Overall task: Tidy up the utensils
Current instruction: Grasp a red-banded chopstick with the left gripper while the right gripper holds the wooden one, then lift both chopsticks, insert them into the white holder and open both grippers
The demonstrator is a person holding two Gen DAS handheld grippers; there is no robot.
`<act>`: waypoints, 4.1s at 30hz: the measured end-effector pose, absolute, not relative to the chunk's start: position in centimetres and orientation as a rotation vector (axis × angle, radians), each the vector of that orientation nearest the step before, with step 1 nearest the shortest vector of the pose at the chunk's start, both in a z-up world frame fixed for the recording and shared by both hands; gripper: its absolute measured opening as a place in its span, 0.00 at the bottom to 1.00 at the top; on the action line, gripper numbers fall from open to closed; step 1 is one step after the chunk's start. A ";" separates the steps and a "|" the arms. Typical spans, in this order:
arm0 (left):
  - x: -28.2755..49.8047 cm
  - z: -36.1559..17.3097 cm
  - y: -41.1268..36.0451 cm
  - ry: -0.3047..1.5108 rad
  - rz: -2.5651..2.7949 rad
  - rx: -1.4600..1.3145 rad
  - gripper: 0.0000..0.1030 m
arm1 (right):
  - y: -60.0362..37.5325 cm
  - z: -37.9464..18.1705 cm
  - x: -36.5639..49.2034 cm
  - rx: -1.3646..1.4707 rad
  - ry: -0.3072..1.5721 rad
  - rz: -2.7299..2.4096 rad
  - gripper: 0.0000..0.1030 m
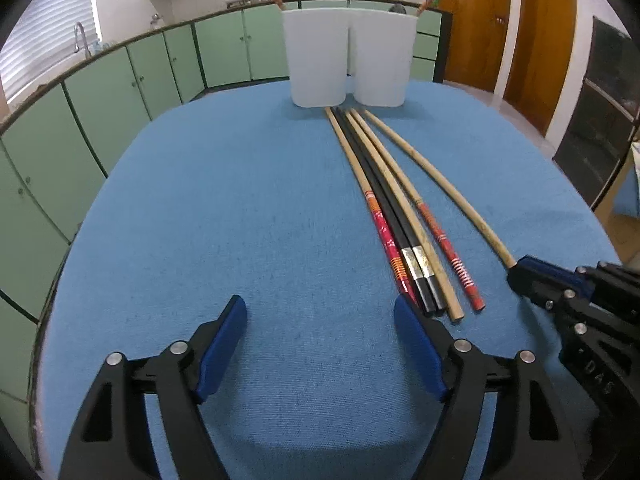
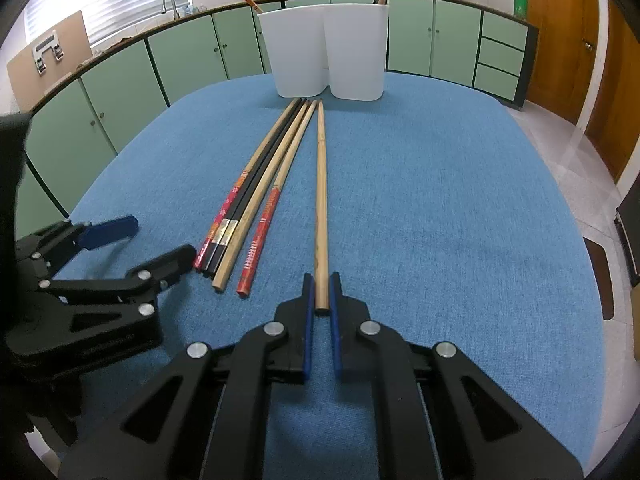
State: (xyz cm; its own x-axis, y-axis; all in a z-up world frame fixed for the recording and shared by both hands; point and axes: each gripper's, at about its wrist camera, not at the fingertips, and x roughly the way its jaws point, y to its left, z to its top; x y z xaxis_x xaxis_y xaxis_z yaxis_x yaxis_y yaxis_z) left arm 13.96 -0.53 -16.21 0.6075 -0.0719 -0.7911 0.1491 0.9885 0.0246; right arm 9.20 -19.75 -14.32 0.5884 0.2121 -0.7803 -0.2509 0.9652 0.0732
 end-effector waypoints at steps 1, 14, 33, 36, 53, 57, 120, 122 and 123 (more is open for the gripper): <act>13.9 -16.2 -0.5 0.909 -0.127 0.092 0.73 | -19.8 -14.3 9.2 -0.046 0.902 0.270 0.07; 13.4 -16.3 -1.3 0.906 -0.167 0.092 0.74 | -20.5 -14.4 9.2 -0.009 0.907 0.283 0.07; 13.7 -16.1 0.5 0.902 -0.111 0.052 0.73 | -21.3 -14.3 8.2 -0.019 0.900 0.313 0.26; 14.0 -16.1 0.4 0.905 -0.113 0.051 0.72 | -21.1 -14.3 8.4 -0.023 0.901 0.309 0.27; 14.2 -15.7 -1.5 0.883 -0.193 0.050 0.06 | -20.7 -13.6 8.3 -0.036 0.870 0.305 0.06; 13.0 -13.8 -1.1 0.827 -0.188 0.061 0.06 | -21.2 -11.6 7.7 -0.027 0.821 0.314 0.06; 34.1 5.0 -1.8 0.377 -0.229 0.042 0.26 | -22.5 9.0 31.1 0.022 0.490 0.303 0.28; 33.3 5.6 -1.5 0.367 -0.231 0.046 0.28 | -23.1 9.5 30.3 0.026 0.469 0.291 0.31; 32.5 5.9 -1.4 0.360 -0.231 0.049 0.32 | -23.3 9.9 29.7 0.026 0.455 0.281 0.36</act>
